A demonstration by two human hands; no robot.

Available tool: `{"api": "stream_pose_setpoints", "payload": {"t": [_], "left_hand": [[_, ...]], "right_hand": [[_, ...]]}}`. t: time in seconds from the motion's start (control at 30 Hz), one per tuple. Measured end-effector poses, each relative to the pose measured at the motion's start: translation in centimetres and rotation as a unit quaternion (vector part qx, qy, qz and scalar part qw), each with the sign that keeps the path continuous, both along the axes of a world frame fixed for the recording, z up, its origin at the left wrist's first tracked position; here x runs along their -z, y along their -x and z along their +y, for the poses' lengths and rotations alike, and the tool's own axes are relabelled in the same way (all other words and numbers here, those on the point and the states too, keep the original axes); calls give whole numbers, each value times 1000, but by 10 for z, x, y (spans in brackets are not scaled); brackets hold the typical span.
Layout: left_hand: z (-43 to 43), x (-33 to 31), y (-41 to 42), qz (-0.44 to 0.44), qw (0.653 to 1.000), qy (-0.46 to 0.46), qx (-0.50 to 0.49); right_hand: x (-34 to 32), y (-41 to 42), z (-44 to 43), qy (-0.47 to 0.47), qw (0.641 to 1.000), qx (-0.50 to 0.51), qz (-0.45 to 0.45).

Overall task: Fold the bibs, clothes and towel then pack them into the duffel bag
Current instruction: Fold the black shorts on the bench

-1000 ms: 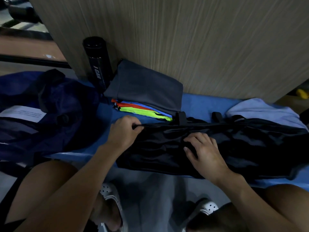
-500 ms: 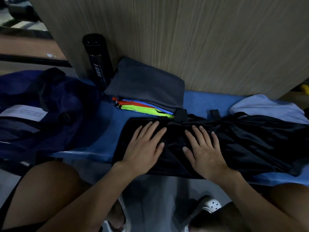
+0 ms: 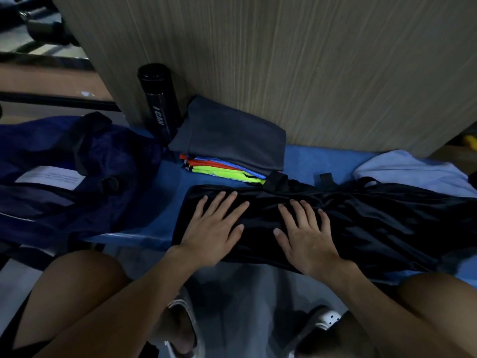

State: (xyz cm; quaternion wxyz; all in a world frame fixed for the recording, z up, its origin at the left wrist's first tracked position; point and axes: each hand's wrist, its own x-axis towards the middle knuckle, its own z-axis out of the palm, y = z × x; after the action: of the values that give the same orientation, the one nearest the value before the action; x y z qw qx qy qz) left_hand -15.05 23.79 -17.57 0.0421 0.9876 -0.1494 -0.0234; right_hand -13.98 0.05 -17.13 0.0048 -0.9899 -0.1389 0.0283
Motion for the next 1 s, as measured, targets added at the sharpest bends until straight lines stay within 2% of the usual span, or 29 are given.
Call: {"api": "stream_pose_setpoints", "payload": {"t": [0.2,0.37,0.5,0.63,0.77,1.0], "left_hand": [[4,-5,1,14,999,35,-5],[1,-15,-12,-41,996,82,-10],[-5,-13,-17,22,999,43,5],[-33,-11,-19,33,999,0,22],[-39,-2,-22,27,999,-34,12],[-26,-3,-26,19,998,-43,48]], "right_hand": [[-6,1,3,-11,1000,-7,7],[-27,-16,-18,-77,993,15,-84],[-26,-35,-45,-14,1000,23,12],[-21,-51,-67,36,998,34,49],[-18,-54,-75,45,997,30,49],[-13,-36,-65,38,997,55,44]]}}
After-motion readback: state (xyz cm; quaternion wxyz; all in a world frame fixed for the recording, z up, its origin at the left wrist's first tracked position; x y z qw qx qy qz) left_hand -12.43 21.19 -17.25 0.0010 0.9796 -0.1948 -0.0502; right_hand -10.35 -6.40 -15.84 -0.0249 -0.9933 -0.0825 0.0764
